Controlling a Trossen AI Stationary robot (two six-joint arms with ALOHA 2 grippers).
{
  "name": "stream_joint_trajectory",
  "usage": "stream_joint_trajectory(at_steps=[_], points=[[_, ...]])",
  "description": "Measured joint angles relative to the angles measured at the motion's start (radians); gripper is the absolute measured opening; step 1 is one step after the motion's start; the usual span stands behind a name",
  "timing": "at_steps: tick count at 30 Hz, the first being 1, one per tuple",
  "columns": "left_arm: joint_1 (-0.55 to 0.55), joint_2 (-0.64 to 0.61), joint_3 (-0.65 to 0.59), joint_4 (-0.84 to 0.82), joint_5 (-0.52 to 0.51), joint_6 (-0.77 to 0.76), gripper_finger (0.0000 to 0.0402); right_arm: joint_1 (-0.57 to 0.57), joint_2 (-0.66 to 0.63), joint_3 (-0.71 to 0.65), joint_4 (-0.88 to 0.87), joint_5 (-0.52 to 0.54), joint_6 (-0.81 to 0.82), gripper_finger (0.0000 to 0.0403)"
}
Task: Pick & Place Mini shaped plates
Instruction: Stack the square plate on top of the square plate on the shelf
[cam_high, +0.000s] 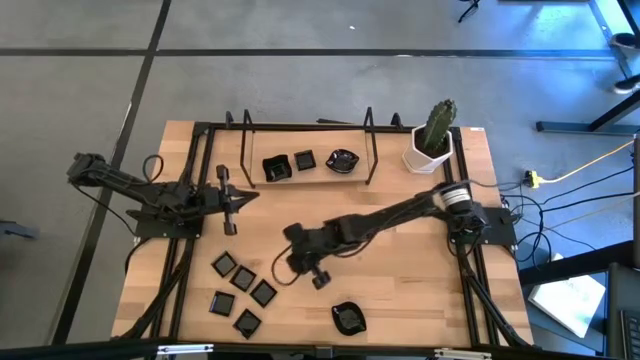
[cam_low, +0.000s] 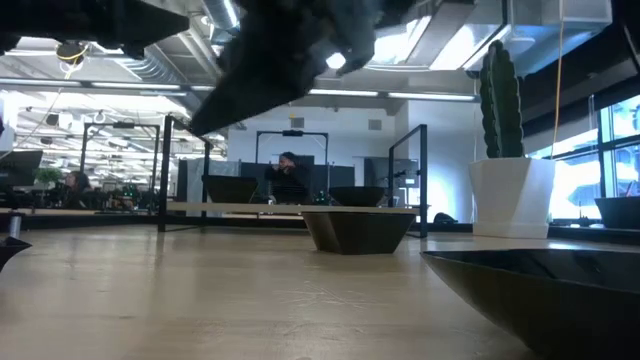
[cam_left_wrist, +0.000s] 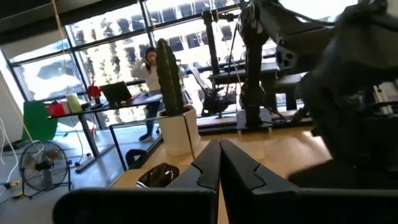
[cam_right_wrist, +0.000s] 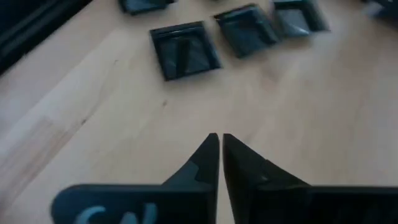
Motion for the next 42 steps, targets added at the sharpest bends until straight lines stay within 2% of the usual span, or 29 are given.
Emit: stream_joint_trajectory(at_steps=[8,15,28,34,42], points=[[0.000,-0.067,0.000,-0.146,0.003,-0.051,0.0003,0.038,0.173,0.248,-0.059,0.029,-0.039,0.0073],[0.000,-0.136,0.000,-0.162,0.012,-0.077,0.0007,0.085,0.246,0.319,-0.071,0.046,-0.033,0.0119],[0.000,-0.164,0.000,-0.212,0.010,-0.156,0.0008,0.110,0.315,0.322,0.146,0.046,-0.043,0.0118],[0.000,-0.164,0.000,-0.207,0.009,-0.148,0.0008,0.097,0.325,0.322,0.157,-0.039,0.031,0.0118],[0.000,-0.163,0.000,-0.218,0.008,-0.131,0.0003,0.097,0.332,0.321,0.139,-0.033,0.007,0.0118]])
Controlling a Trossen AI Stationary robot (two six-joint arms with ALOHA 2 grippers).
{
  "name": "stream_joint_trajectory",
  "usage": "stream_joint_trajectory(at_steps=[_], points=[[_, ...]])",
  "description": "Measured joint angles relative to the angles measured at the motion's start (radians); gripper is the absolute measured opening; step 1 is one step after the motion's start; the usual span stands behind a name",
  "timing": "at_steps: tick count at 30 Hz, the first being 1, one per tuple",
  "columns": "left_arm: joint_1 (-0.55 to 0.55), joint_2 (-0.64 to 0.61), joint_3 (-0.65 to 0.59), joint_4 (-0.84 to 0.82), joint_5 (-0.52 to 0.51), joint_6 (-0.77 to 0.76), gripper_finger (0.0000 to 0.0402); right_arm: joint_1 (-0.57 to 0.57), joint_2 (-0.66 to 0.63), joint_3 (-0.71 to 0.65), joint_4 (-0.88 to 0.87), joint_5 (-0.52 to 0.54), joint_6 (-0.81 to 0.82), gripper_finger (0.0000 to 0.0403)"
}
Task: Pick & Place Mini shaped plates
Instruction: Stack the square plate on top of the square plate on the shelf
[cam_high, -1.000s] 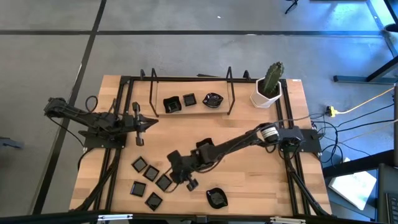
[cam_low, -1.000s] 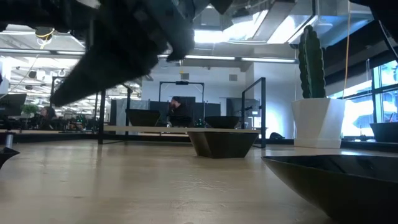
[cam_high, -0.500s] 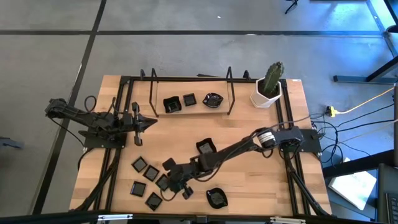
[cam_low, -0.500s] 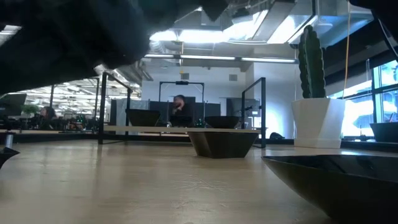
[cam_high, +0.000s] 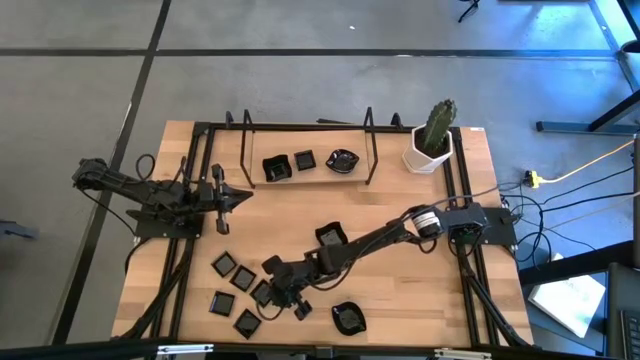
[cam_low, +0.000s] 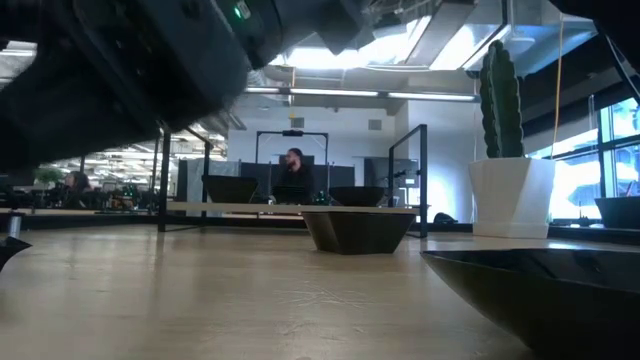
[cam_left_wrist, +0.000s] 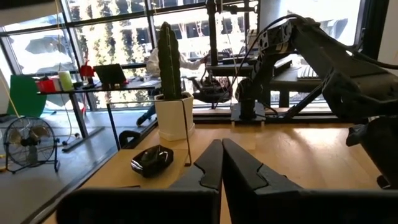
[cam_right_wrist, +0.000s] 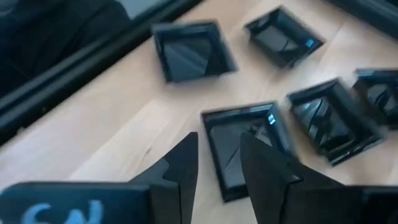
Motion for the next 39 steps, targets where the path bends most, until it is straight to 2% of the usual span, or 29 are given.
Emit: stream_joint_trajectory(at_steps=[23,27,31,36,39], points=[[0.000,0.000,0.000,-0.006,-0.001,0.000,0.0010,-0.003,0.070,0.000,0.034,0.002,-0.031,0.0118],[0.000,0.000,0.000,-0.006,0.001,0.000,0.0007,-0.004,0.070,0.000,0.034,0.040,-0.030,0.0117],[0.000,0.000,0.000,-0.006,0.001,-0.017,0.0002,-0.004,0.070,0.000,0.034,0.086,-0.028,0.0091],[0.000,0.000,0.000,-0.006,0.002,-0.024,0.0005,-0.006,0.070,0.000,0.043,0.093,0.015,0.0020],[0.000,0.000,0.000,-0.006,0.002,-0.024,0.0009,-0.004,0.070,0.000,0.047,0.107,0.010,0.0011]])
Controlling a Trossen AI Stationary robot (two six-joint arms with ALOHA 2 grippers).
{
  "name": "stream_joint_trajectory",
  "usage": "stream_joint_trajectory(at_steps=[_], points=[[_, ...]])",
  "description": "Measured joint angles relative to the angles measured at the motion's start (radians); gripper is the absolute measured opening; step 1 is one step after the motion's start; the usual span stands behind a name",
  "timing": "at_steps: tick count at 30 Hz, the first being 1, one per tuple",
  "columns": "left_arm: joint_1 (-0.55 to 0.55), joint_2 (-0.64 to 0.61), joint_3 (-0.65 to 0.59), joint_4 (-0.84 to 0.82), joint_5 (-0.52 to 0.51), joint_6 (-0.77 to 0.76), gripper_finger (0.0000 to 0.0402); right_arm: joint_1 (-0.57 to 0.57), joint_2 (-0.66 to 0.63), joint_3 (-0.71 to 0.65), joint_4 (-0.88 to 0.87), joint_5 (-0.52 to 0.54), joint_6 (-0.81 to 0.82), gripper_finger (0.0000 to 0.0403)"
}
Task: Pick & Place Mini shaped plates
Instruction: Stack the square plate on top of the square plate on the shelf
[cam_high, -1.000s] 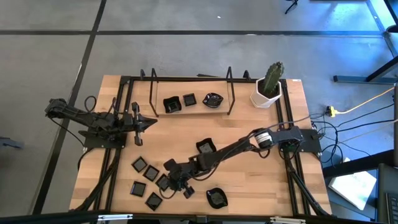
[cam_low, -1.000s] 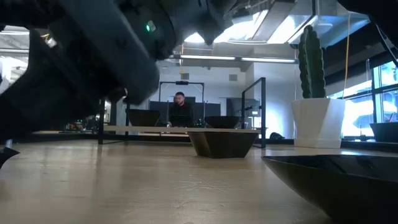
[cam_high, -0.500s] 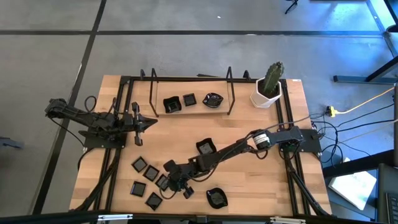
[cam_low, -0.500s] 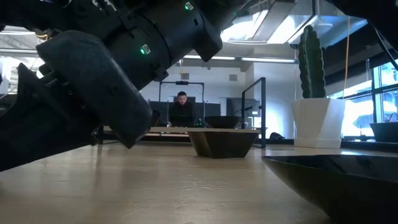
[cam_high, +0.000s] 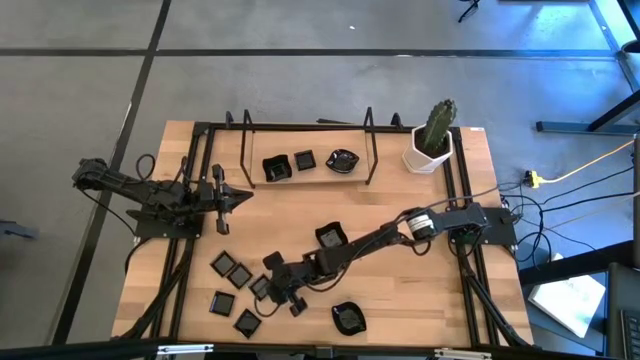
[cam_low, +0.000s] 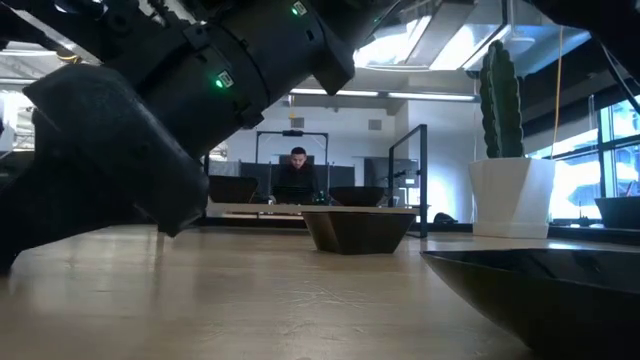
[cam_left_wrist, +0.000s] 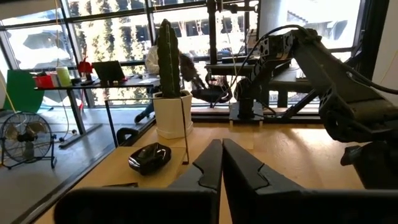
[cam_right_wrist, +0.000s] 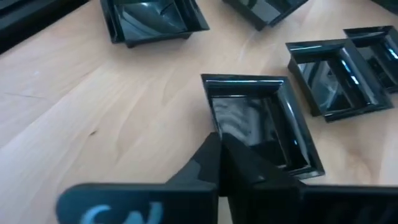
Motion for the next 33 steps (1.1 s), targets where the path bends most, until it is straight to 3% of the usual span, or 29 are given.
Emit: stream_joint_trajectory(at_steps=[11,19,24,28,33], points=[[0.000,0.000,0.000,0.000,0.001,0.000,0.0004,0.028,-0.096,0.000,-0.089,0.138,-0.032,0.0005],[0.000,0.000,0.000,-0.052,0.000,-0.001,0.0005,0.080,-0.275,0.000,-0.359,0.538,-0.062,0.0003],[0.000,0.000,0.000,-0.075,0.001,-0.021,0.0002,0.042,-0.367,0.000,-0.574,0.669,-0.004,0.0002],[0.000,-0.001,0.000,-0.076,0.001,-0.021,0.0007,-0.063,-0.401,0.000,-0.669,0.678,0.013,0.0002],[0.000,-0.001,0.000,-0.069,0.001,-0.010,0.0006,-0.256,-0.405,0.000,-0.678,0.520,-0.059,0.0001]])
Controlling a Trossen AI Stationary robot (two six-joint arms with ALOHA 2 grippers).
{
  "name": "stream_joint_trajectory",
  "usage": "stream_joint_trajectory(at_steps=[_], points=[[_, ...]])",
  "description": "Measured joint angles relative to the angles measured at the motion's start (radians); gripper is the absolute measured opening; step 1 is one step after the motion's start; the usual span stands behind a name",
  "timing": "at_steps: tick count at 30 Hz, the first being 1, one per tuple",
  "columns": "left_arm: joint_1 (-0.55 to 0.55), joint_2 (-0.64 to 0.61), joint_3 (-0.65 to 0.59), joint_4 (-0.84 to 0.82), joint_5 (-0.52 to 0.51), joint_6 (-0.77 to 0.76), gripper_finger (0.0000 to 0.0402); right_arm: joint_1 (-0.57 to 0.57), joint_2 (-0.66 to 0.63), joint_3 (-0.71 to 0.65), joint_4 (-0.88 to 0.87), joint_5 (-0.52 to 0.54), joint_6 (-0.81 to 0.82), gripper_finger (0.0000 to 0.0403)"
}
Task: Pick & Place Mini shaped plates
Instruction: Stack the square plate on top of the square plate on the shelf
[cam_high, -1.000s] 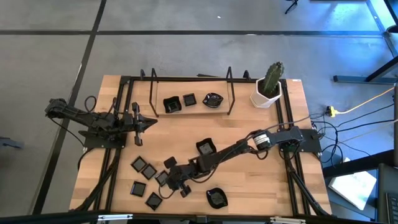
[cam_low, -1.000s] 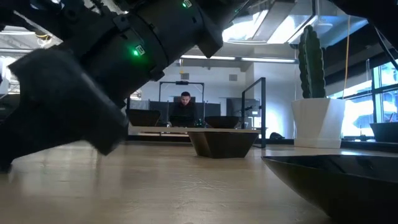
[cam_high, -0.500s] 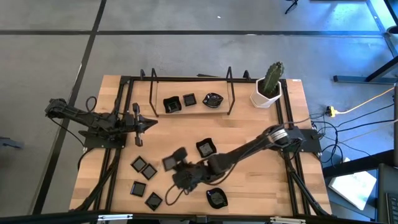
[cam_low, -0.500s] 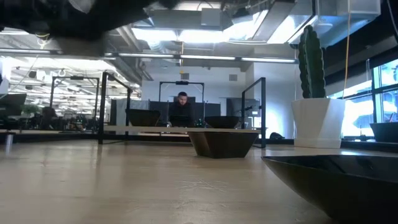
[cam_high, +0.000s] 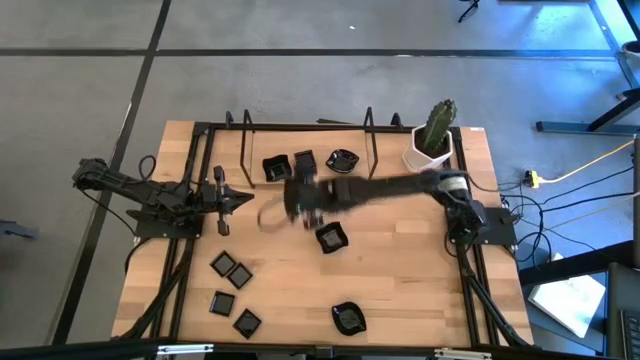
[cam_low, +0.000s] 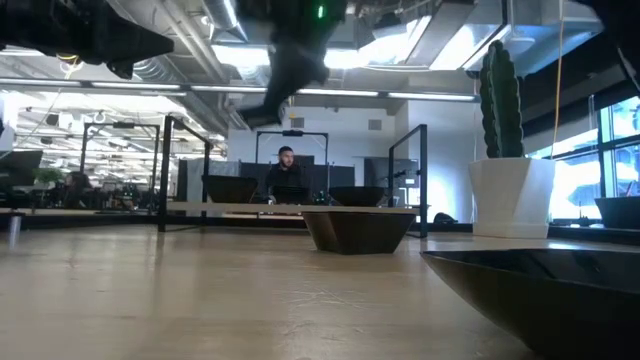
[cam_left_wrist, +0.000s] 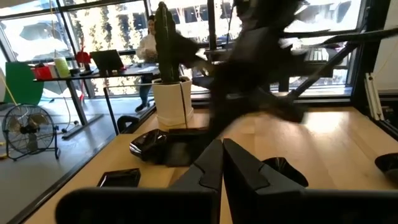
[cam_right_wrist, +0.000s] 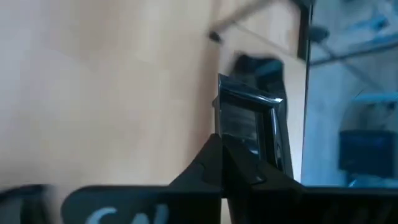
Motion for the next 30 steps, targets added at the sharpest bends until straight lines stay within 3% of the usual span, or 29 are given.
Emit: stream_joint_trajectory(at_steps=[7,12,21,30], points=[[0.000,0.000,0.000,0.002,0.000,-0.005,0.0003,-0.248,0.000,0.000,0.092,-0.208,-0.037,0.0001],[0.000,0.000,0.000,0.002,0.000,-0.006,0.0009,-0.335,0.005,0.000,0.135,-0.235,-0.044,0.0001],[0.000,0.000,0.000,0.002,0.010,-0.001,0.0004,-0.358,0.024,-0.115,0.195,-0.250,-0.029,0.0000],[0.000,0.000,0.000,0.002,0.012,-0.017,0.0008,-0.350,0.024,-0.230,0.280,-0.176,-0.022,0.0000]])
